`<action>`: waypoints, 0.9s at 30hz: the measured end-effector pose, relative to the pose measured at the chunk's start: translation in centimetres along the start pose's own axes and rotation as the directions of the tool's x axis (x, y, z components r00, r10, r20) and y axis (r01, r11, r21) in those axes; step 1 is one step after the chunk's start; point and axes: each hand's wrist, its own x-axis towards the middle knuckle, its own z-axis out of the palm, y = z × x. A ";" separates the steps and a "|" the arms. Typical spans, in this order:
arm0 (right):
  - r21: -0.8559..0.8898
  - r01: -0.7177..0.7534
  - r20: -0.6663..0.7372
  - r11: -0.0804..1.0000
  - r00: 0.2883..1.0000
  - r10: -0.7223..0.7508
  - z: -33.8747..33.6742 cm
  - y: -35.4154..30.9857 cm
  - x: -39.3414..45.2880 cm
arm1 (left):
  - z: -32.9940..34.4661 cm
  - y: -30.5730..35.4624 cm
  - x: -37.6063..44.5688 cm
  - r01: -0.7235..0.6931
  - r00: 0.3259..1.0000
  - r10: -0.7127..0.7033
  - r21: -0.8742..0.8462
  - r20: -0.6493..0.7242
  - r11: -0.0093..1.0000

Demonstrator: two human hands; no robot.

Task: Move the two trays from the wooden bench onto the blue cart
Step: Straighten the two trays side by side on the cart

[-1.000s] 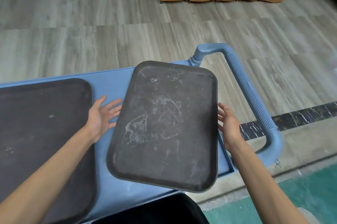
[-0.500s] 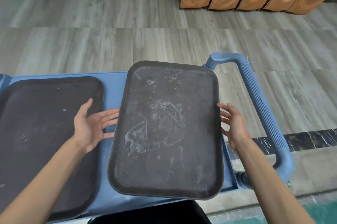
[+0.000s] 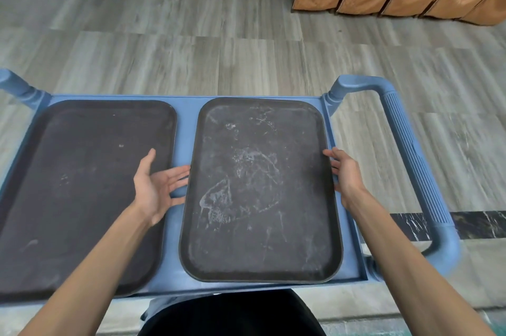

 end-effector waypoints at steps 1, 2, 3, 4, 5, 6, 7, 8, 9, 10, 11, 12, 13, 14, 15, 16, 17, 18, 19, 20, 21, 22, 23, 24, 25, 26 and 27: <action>-0.013 0.001 -0.012 1.000 1.000 -0.001 0.0 0.2 0.3 | 0.1 -0.1 -0.1 -0.006 1.000 0.006 -0.001 -0.008 1.000; -0.027 0.004 -0.031 1.000 1.000 -0.005 0.0 0.2 0.4 | 0.2 -0.2 -0.3 -0.013 1.000 0.013 0.001 -0.016 1.000; -0.043 0.012 -0.046 0.999 0.999 -0.014 0.0 0.4 0.5 | 0.4 -0.3 -0.4 -0.023 0.999 0.024 0.009 -0.025 1.000; -0.065 0.031 -0.053 0.997 0.998 -0.035 0.1 0.5 0.4 | 0.8 -0.4 -0.7 -0.038 0.999 0.039 0.028 -0.037 0.999; -0.100 0.062 -0.057 0.993 0.996 -0.068 0.1 0.7 0.1 | 1.2 -0.6 -0.9 -0.063 0.996 0.067 0.067 -0.055 0.996; -0.152 0.102 -0.063 0.983 0.992 -0.112 0.1 0.9 -0.3 | 1.7 -1.0 -1.2 -0.104 0.990 0.116 0.136 -0.083 0.985; -0.220 0.154 -0.070 0.963 0.982 -0.173 0.2 1.4 -0.8 | 2.2 -1.6 -1.5 -0.162 0.974 0.193 0.235 -0.116 0.958; -0.301 0.222 -0.076 0.927 0.964 -0.255 0.2 1.9 -1.3 | 2.6 -2.4 -2.0 -0.228 0.946 0.293 0.359 -0.136 0.905; -0.390 0.291 -0.075 0.874 0.936 -0.345 0.2 2.6 -1.9 | 2.9 -3.4 -2.6 -0.295 0.909 0.398 0.490 -0.120 0.820; -0.476 0.345 -0.063 0.809 0.904 -0.422 0.3 3.5 -2.6 | 3.2 -4.6 -3.4 -0.356 0.874 0.483 0.599 -0.058 0.717; -0.542 0.381 -0.039 0.749 0.879 -0.476 0.5 4.5 -3.5 | 3.3 -6.0 -4.2 -0.414 0.846 0.532 0.679 0.041 0.606; -0.576 0.411 0.000 0.706 0.864 -0.503 0.9 5.8 -4.6 | 3.3 -7.6 -5.2 -0.466 0.822 0.548 0.735 0.154 0.492; -0.582 0.450 0.056 0.678 0.853 -0.519 1.3 7.3 -6.0 | 3.2 -9.3 -6.1 -0.510 0.799 0.543 0.769 0.258 0.385; -0.576 0.498 0.124 0.648 0.837 -0.533 1.8 8.8 -7.4 | 3.0 -10.9 -7.0 -0.547 0.774 0.534 0.785 0.340 0.292; -0.574 0.547 0.199 0.610 0.815 -0.544 2.3 10.3 -9.0 | 2.7 -12.4 -7.7 -0.574 0.750 0.524 0.790 0.403 0.215; -0.576 0.591 0.272 0.565 0.790 -0.549 2.8 11.7 -10.4 | 2.3 -13.7 -8.4 -0.592 0.734 0.508 0.791 0.451 0.154; -0.576 0.632 0.344 0.518 0.762 -0.548 3.1 13.2 -11.8 | 1.8 -14.8 -8.9 -0.601 0.727 0.484 0.793 0.487 0.104; -0.570 0.668 0.407 0.478 0.735 -0.542 3.4 14.5 -13.1 | 1.2 -15.9 -9.4 -0.603 0.723 0.457 0.796 0.517 0.054; -0.559 0.695 0.456 0.452 0.713 -0.532 3.7 15.7 -14.2 | 0.7 -16.8 -9.7 -0.604 0.718 0.436 0.797 0.543 0.003; -0.545 0.718 0.493 0.432 0.692 -0.528 3.9 16.8 -15.1 | 0.3 -17.5 -10.0 -0.605 0.712 0.421 0.795 0.562 -0.039; -0.537 0.742 0.521 0.401 0.666 -0.534 4.2 17.9 -15.9 | 0.1 -18.0 -10.2 -0.606 0.705 0.418 0.792 0.573 -0.065; -0.541 0.763 0.544 0.355 0.639 -0.544 4.4 18.8 -16.5 | 0.0 -18.4 -10.4 -0.609 0.694 0.427 0.789 0.579 -0.080; -0.553 0.777 0.560 0.301 0.614 -0.556 4.7 19.6 -16.9 | -0.1 -18.7 -10.4 -0.612 0.680 0.443 0.785 0.584 -0.095; -0.569 0.783 0.567 0.251 0.594 -0.571 5.0 20.3 -17.1 | 0.0 -18.9 -10.4 -0.615 0.663 0.459 0.780 0.591 -0.116; -0.583 0.784 0.563 0.213 0.579 -0.590 5.1 20.9 -17.2 | 0.1 -19.0 -10.4 -0.616 0.648 0.472 0.776 0.598 -0.136; -0.595 0.781 0.551 0.191 0.570 -0.610 5.2 21.4 -17.2 | 0.2 -19.1 -10.5 -0.614 0.642 0.478 0.776 0.599 -0.148; -0.604 0.777 0.538 0.180 0.563 -0.627 5.2 21.8 -17.1 | 0.2 -19.3 -10.5 -0.609 0.643 0.481 0.779 0.596 -0.151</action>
